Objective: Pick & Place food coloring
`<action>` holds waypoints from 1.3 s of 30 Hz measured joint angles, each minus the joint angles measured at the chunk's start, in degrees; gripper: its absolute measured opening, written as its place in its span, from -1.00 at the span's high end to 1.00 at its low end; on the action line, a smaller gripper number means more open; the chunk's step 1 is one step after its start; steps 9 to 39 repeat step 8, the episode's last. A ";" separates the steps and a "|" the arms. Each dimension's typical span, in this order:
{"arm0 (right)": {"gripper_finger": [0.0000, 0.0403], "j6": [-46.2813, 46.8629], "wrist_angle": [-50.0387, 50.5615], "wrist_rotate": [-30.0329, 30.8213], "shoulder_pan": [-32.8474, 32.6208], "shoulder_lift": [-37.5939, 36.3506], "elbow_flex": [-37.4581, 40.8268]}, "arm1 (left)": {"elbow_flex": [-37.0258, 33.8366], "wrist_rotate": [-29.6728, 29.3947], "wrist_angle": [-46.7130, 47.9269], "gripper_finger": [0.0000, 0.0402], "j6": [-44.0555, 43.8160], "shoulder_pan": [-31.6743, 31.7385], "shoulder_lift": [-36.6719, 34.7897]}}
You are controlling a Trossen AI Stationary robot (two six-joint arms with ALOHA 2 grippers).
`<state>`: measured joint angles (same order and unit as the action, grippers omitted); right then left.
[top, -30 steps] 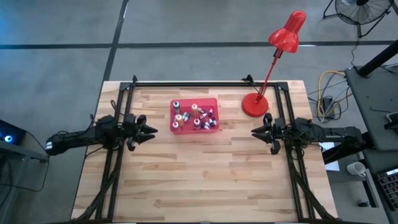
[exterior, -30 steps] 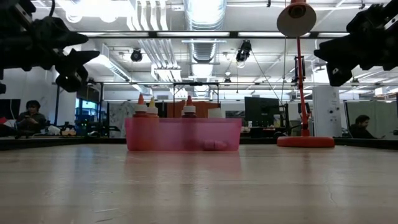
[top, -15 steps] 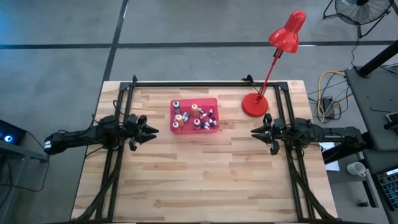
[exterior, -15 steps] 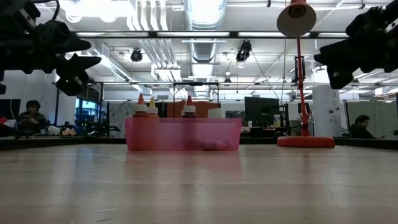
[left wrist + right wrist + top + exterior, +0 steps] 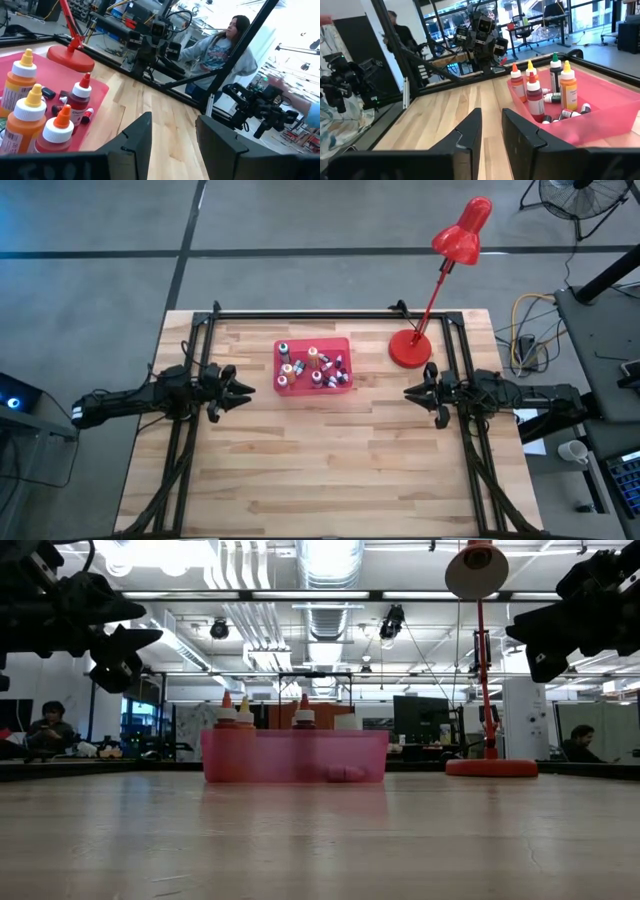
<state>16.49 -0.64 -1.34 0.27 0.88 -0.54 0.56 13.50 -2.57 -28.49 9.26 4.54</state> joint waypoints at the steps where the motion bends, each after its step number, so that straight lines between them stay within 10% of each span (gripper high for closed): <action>1: 0.65 0.00 0.01 0.00 0.00 0.00 0.00 | 0.00 0.02 0.00 0.37 0.00 0.00 0.00; 39: 0.59 0.00 0.02 0.00 0.00 0.01 0.00 | 0.01 0.08 0.00 0.37 -0.01 0.00 0.09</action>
